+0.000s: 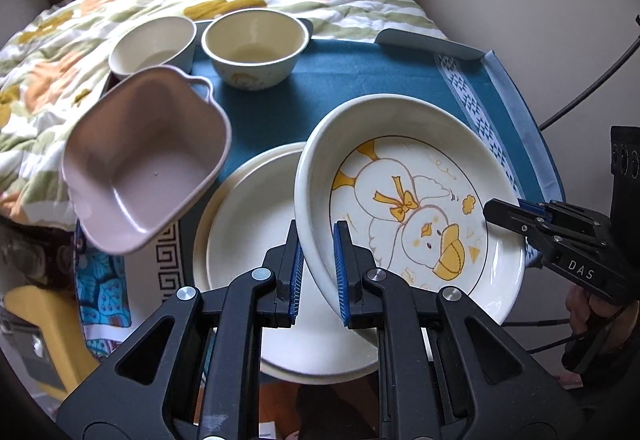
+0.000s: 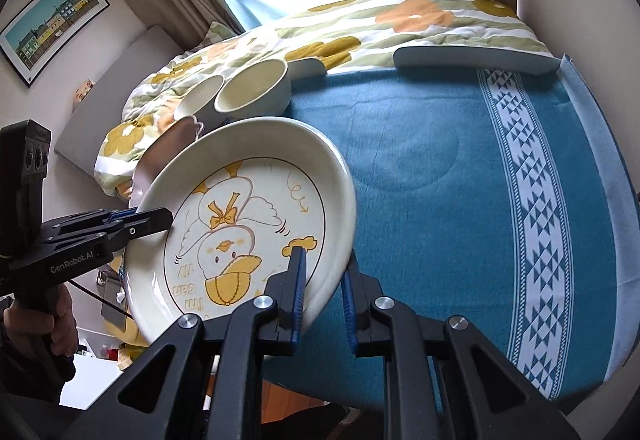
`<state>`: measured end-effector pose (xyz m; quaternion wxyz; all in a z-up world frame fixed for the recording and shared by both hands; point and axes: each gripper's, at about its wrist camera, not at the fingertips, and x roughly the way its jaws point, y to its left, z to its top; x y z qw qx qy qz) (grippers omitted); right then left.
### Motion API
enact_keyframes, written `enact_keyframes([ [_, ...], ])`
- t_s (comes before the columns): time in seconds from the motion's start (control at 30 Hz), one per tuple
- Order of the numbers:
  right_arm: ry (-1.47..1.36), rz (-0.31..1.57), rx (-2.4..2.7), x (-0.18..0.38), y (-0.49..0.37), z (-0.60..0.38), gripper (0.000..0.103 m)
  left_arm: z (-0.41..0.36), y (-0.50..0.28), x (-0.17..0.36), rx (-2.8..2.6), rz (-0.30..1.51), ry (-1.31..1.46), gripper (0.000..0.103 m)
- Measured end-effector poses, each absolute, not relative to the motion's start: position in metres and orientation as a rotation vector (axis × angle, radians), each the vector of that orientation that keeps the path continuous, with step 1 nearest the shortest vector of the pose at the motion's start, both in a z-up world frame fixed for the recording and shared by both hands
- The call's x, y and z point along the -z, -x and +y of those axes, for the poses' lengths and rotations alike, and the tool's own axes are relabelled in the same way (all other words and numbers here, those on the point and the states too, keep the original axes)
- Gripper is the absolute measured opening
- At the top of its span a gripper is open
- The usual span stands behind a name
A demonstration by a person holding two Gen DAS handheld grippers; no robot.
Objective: Organize plates and bowls
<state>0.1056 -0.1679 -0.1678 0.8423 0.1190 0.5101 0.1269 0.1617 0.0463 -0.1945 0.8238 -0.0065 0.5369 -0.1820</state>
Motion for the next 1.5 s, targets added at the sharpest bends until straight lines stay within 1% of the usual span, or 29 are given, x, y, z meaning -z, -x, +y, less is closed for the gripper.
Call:
enact_keyframes([
  [0.17, -0.220, 1.106, -0.299, 0.183, -0.104, -0.153, 0.016, 0.062, -0.151, 0.215, 0.355, 1.168, 0.047, 0.012],
  [0.37, -0.105, 1.105, -0.341, 0.188, -0.113, -0.133, 0.016, 0.081, -0.143, 0.238, 0.305, 1.181, 0.125, 0.012],
  [0.63, -0.036, 1.098, -0.378, 0.192, -0.121, -0.118, 0.016, 0.092, -0.140, 0.247, 0.253, 1.181, 0.150, 0.013],
  [0.87, -0.010, 1.098, -0.386, 0.192, -0.119, -0.115, 0.016, 0.082, -0.138, 0.247, 0.219, 1.174, 0.071, 0.014],
  [1.17, 0.018, 1.100, -0.385, 0.191, -0.118, -0.112, 0.016, 0.065, -0.140, 0.245, 0.150, 1.144, -0.099, 0.015],
  [1.5, 0.050, 1.097, -0.377, 0.192, -0.121, -0.109, 0.016, 0.054, -0.137, 0.241, 0.114, 1.130, -0.194, 0.015],
])
